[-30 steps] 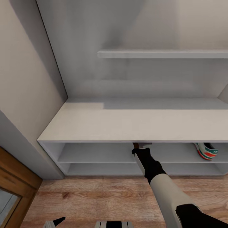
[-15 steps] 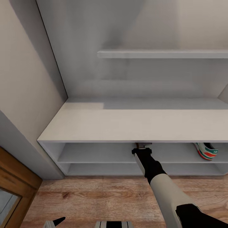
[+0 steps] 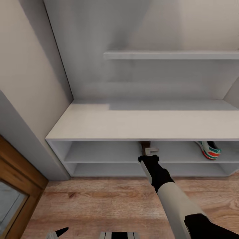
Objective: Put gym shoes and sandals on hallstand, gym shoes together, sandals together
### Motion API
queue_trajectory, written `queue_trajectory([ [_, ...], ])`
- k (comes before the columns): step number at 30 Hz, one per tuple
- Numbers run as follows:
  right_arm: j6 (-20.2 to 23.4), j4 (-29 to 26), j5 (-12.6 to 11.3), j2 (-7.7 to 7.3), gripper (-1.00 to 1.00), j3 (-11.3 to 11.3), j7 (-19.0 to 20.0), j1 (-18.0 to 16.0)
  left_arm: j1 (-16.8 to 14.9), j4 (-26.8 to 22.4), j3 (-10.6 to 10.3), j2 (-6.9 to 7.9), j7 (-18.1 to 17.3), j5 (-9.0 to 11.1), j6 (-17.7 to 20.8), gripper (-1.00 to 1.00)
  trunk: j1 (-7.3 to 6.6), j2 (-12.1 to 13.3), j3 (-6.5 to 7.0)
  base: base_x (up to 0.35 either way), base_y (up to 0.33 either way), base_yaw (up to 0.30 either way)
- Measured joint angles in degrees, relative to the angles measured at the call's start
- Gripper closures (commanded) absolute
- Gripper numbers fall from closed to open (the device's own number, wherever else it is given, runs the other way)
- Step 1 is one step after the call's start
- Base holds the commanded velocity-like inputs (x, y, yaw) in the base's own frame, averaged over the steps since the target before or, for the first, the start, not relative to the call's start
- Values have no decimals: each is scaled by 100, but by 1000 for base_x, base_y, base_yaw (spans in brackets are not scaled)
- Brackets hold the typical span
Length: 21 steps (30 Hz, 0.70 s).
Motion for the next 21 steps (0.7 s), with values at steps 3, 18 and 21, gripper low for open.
queue_trajectory([
  [3, 0, 2, 0, 0, -100, 0, 0, 0, 0, 0, 0, 0, 0, 0, 0, -100, 0, 0, 0, -334, 0, 0],
  [18, -35, 604, 1, 0, -100, -3, 8, 7, 0, 6, 5, 0, 25, 7, 9, -100, 0, 0, 0, -336, 0, 0],
  [21, -64, 806, 5, 0, -100, -5, 8, 7, 0, 8, 7, 0, 30, 16, 12, -100, 0, 0, 0, -336, 0, 0],
])
